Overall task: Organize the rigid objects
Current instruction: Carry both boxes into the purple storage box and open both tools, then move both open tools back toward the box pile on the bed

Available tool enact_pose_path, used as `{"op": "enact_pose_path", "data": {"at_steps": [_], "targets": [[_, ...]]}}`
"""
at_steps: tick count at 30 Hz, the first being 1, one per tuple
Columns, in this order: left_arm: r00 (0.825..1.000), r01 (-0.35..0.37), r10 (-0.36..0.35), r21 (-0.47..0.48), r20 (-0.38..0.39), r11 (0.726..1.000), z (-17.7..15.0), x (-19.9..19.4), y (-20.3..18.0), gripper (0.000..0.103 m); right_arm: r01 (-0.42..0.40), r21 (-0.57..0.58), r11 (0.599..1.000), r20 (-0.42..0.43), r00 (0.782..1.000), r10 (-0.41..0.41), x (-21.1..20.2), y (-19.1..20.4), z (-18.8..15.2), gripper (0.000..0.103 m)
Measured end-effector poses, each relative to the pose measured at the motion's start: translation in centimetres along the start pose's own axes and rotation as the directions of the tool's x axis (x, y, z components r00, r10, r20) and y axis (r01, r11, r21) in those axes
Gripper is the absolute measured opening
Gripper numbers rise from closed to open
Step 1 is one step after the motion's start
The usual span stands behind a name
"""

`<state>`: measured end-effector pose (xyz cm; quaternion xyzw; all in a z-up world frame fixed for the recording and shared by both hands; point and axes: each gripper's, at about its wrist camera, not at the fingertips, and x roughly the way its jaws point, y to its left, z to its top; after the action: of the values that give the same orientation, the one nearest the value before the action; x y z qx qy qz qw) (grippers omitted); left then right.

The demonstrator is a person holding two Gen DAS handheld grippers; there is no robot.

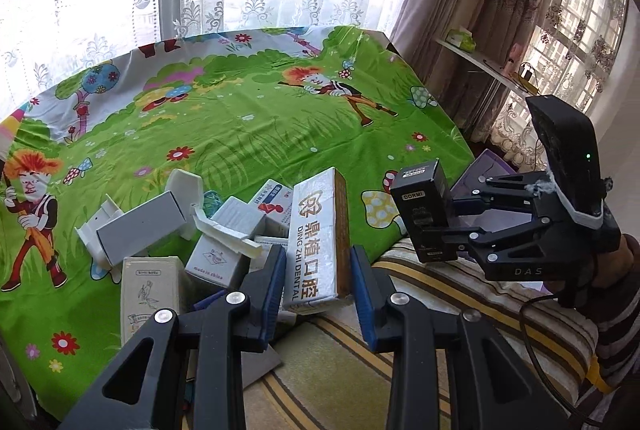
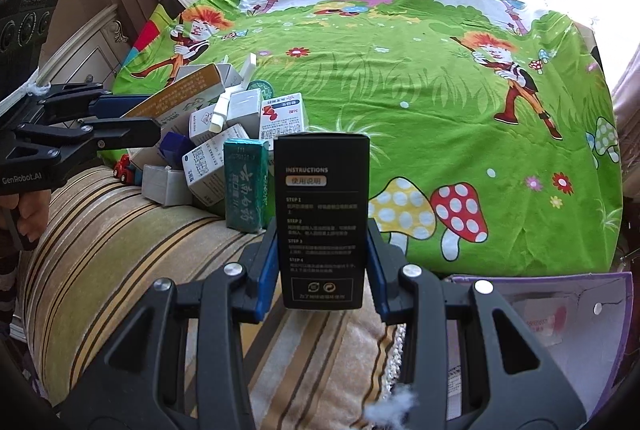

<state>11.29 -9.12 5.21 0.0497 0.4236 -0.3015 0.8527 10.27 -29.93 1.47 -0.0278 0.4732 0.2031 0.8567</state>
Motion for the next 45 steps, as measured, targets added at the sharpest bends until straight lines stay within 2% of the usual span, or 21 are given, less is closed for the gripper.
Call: {"op": "enact_pose_path", "data": {"at_steps": [7,15,20,24,29,36,37,40,41,45], "targets": [[0.999,0.033,-0.034,-0.049,-0.021,0.998,-0.7,0.2,-3.1,0.034,0.075,0.050,0.996,0.018,0.997,-0.076,-2.6,-1.9,-2.6,0.043],[0.993,0.105,-0.109,-0.101,-0.038,0.989,-2.1,0.7,-7.9,0.034,0.148,0.144,0.978,0.032,0.988,-0.154,-6.5,-4.3,-6.6,0.043],[0.988,0.143,-0.147,-0.084,-0.040,0.986,-2.6,0.7,-11.6,0.034,0.199,0.208,0.958,0.030,0.977,-0.210,-9.3,-6.5,-9.2,0.043],[0.988,0.147,-0.150,-0.066,-0.041,0.987,-3.0,0.8,-13.8,0.034,0.256,0.242,0.936,0.018,0.963,-0.269,-10.7,-7.9,-11.2,0.043],[0.986,0.161,-0.163,-0.048,-0.041,0.986,-3.3,0.9,-15.8,0.034,0.277,0.304,0.912,0.004,0.956,-0.292,-11.8,-9.5,-13.5,0.043],[0.970,0.231,-0.232,-0.018,-0.068,0.973,-3.7,1.7,-19.1,0.035,0.308,0.360,0.881,0.003,0.943,-0.332,-13.4,-10.5,-15.4,0.044],[0.968,0.236,-0.236,-0.013,-0.081,0.972,-3.7,1.9,-19.4,0.039,0.311,0.368,0.876,0.003,0.942,-0.336,-13.5,-10.6,-15.6,0.045],[0.974,0.218,-0.218,-0.006,-0.069,0.976,-4.1,1.4,-19.7,0.052,0.298,0.402,0.866,0.014,0.944,-0.331,-14.0,-10.7,-16.1,0.067],[0.974,0.220,-0.220,-0.010,-0.061,0.976,-4.2,1.1,-19.6,0.057,0.294,0.406,0.865,0.021,0.943,-0.331,-14.3,-10.7,-16.2,0.070],[0.980,0.198,-0.198,-0.001,-0.015,0.980,-4.5,-0.6,-19.2,0.062,0.301,0.408,0.862,0.041,0.937,-0.346,-15.3,-10.4,-16.1,0.073]]}}
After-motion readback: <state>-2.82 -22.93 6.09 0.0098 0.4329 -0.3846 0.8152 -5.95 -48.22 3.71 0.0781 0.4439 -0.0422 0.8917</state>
